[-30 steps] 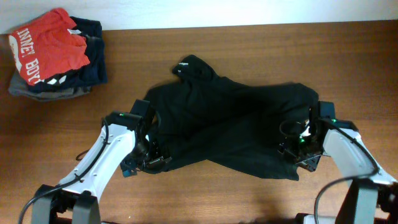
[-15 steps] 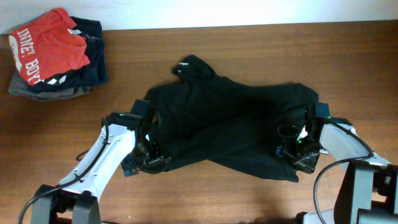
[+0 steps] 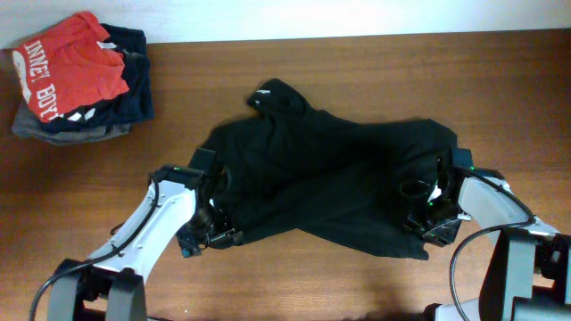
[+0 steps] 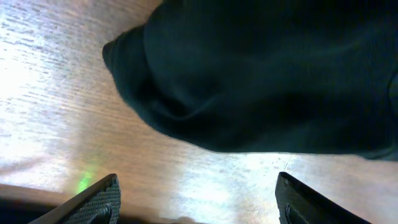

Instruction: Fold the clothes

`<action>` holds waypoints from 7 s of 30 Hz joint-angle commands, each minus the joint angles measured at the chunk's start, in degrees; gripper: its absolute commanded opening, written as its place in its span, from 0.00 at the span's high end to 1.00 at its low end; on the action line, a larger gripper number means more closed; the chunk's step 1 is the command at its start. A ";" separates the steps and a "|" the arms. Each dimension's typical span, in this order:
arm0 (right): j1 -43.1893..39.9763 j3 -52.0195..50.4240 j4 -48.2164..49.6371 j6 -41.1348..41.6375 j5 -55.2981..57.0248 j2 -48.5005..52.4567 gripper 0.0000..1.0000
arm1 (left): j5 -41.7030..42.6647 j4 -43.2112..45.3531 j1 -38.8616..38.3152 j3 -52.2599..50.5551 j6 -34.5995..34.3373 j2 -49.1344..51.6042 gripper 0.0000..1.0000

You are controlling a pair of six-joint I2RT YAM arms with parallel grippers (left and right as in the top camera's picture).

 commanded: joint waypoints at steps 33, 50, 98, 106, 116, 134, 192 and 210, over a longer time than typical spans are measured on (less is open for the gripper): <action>0.33 -0.09 1.86 -0.74 -0.33 1.57 0.86 | 3.98 7.41 2.43 -0.76 -0.44 11.23 0.67; 0.33 5.57 -4.94 -0.72 -0.33 -3.87 0.96 | 2.80 5.22 2.54 1.11 0.04 6.73 0.99; 0.33 6.19 -17.84 9.88 10.01 -34.60 0.96 | -7.50 21.59 2.54 8.90 -0.02 -16.06 0.99; 0.33 6.19 -17.94 10.08 9.99 -29.05 0.96 | -4.79 23.78 2.54 8.90 0.00 -10.60 0.99; 0.31 5.38 -15.78 10.08 10.23 -27.12 0.96 | -2.93 24.94 2.51 8.90 0.02 -9.86 0.99; 0.31 3.87 -8.26 10.01 12.26 -16.85 0.73 | -2.54 40.54 -4.22 8.90 5.60 5.01 0.49; 0.26 11.43 -0.74 2.23 8.70 -8.98 0.01 | 10.62 29.77 -11.10 58.90 1.68 44.72 0.10; -0.92 11.43 12.04 -3.04 13.03 -8.63 0.01 | 10.62 30.49 -11.10 58.90 1.70 49.07 0.34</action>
